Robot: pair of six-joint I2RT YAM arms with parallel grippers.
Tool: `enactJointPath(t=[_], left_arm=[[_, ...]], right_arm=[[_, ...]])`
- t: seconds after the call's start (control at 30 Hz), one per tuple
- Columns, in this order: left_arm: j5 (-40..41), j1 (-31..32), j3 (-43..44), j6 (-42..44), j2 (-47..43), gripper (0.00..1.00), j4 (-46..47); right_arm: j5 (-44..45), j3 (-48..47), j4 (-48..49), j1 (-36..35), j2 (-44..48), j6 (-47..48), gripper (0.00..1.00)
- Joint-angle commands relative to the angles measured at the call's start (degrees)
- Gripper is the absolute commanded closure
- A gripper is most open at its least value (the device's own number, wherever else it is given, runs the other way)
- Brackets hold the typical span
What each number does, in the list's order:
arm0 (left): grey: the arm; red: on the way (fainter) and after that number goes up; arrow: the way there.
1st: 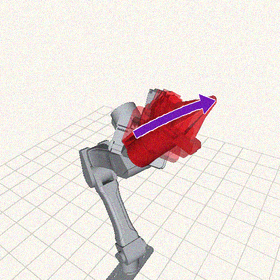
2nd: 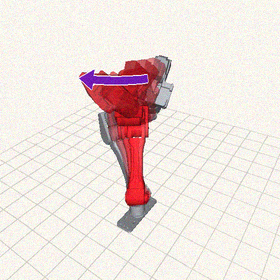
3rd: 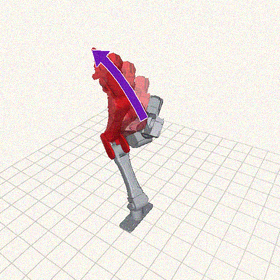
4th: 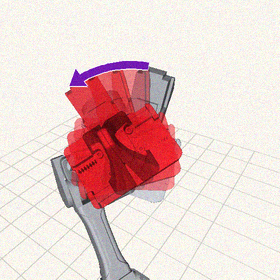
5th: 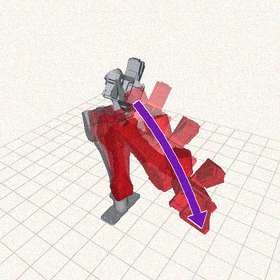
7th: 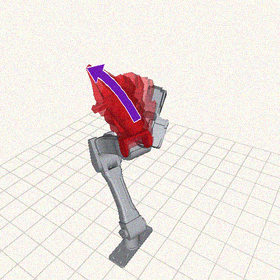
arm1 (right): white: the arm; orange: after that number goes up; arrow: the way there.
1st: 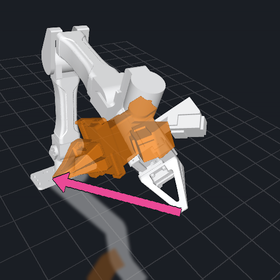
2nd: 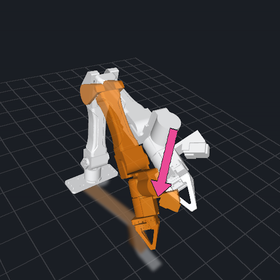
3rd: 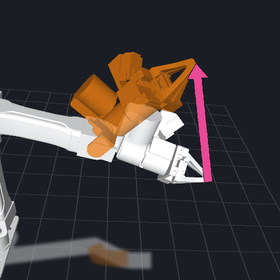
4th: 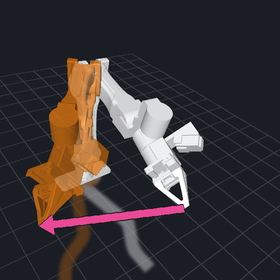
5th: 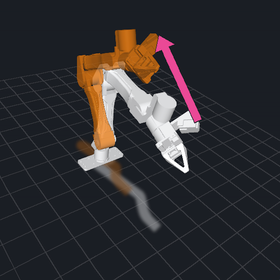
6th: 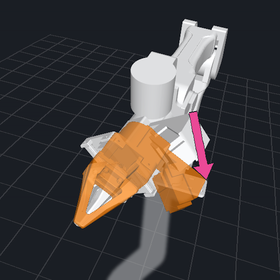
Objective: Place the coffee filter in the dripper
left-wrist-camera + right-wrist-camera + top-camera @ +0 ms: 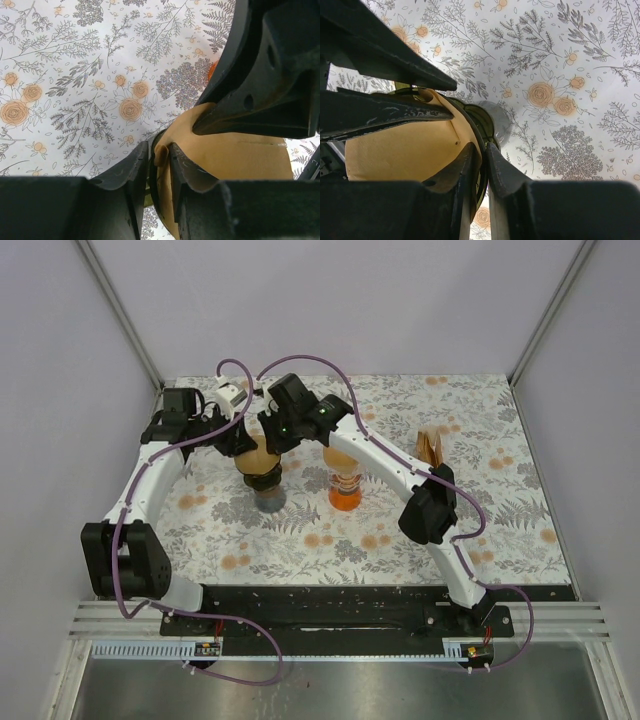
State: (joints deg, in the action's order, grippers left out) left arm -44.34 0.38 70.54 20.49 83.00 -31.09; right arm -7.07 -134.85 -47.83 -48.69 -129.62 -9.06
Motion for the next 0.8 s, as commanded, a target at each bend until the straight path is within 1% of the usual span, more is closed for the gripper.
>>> enactJointPath(t=[0.0,0.13,0.17,0.3,0.7,0.73,0.77], left_arm=[[-1.1,-0.2,4.9,1.9,2.4,0.71,-1.5],[-1.4,-0.2,6.2,2.4,3.7,0.7,-2.4],[-1.5,-0.2,6.2,2.4,3.7,0.73,-2.5],[-1.5,-0.2,5.9,3.0,3.9,0.99,-3.2],[-0.9,-0.2,5.5,3.7,2.7,1.0,-3.2],[-0.6,-0.2,5.7,3.7,2.7,0.85,-3.2],[-0.3,-0.3,5.7,3.7,2.7,0.64,-3.2]], right_arm=[[-0.2,1.7,0.3,0.1,2.0,2.4,0.9],[-0.8,2.8,1.2,0.1,2.7,2.6,0.93],[-0.8,2.9,1.3,0.1,2.8,2.6,0.94],[-0.8,3.0,1.2,0.1,3.0,2.9,0.95],[-0.5,3.3,1.3,0.1,3.4,2.6,0.96],[-0.5,3.2,1.3,0.1,3.4,2.6,0.96],[-0.6,3.1,1.3,0.1,3.3,2.6,0.96]])
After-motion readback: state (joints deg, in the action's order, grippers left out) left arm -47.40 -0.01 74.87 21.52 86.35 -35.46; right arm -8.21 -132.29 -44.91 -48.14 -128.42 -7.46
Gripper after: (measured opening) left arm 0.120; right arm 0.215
